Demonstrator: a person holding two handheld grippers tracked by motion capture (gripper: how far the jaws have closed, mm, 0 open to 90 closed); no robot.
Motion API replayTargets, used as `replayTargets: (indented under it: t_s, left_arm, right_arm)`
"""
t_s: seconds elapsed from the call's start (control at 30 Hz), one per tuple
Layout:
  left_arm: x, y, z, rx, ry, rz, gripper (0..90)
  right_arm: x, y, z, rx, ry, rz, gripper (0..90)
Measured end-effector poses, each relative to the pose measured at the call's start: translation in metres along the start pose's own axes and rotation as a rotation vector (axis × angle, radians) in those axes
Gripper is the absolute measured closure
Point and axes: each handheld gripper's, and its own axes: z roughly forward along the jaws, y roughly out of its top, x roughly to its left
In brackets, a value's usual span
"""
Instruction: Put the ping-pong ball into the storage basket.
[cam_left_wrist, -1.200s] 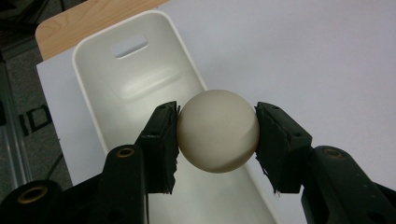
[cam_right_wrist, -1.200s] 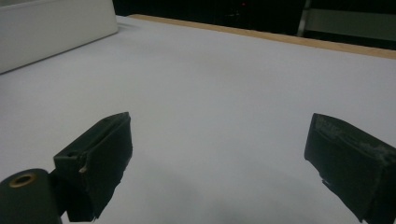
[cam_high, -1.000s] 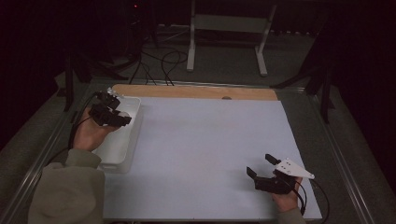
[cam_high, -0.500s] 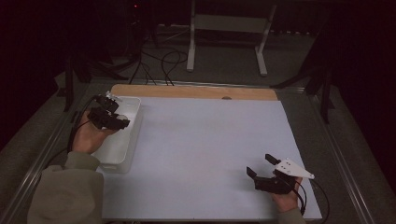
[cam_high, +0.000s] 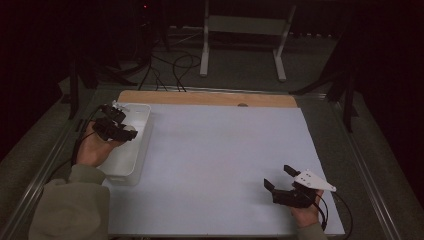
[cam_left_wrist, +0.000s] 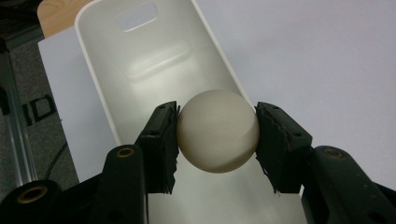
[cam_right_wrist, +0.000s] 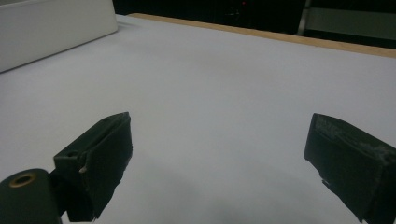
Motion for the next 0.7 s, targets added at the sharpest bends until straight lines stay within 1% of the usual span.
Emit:
replayTargets:
  t_s: [0.1,0.7]
  left_arm:
    - [0.0013,-0.0014,0.0,-0.004,0.001,-0.005,51.4]
    - [0.0042,-0.0089,0.004,0.016,0.002,-0.009,51.2]
  right_arm:
    - [-0.0001,-0.0001,0.0001,0.001,0.0,0.0,7.0]
    - [-0.0001,-0.0001,0.0001,0.0,0.0,0.0,7.0]
